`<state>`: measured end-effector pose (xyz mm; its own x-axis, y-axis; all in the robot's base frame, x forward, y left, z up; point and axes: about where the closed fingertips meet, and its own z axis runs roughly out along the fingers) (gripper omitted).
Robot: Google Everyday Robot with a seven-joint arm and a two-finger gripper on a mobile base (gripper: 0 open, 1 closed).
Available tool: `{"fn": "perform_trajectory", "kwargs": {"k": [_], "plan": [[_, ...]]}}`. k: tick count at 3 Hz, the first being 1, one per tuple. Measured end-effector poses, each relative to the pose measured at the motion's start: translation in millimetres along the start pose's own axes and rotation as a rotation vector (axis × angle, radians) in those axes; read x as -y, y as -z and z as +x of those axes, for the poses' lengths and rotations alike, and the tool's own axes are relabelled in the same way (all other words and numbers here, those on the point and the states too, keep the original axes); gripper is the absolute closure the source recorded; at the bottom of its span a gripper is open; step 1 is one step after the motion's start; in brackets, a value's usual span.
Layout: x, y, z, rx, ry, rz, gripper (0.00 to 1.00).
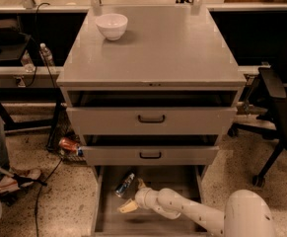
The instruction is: Pick redbull can from bottom drawer and place on counter
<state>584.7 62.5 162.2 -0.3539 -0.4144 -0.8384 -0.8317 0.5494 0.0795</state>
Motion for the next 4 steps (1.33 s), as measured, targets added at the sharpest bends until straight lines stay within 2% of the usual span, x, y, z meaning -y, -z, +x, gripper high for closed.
{"fn": "perform_trajectory", "kwargs": {"k": [1,2,3,4], "plan": [[1.3,-7.9,-0.9,0.019,-0.087,0.056,0.00],[-1.7,-32.5,-10.4,0.063,-0.298,0.170,0.00],[4.0,-48.0,-16.9,0.090,-0.444,0.280,0.00],[12.6,-57.0,-23.1,0.105,-0.497,0.378,0.00]]}}
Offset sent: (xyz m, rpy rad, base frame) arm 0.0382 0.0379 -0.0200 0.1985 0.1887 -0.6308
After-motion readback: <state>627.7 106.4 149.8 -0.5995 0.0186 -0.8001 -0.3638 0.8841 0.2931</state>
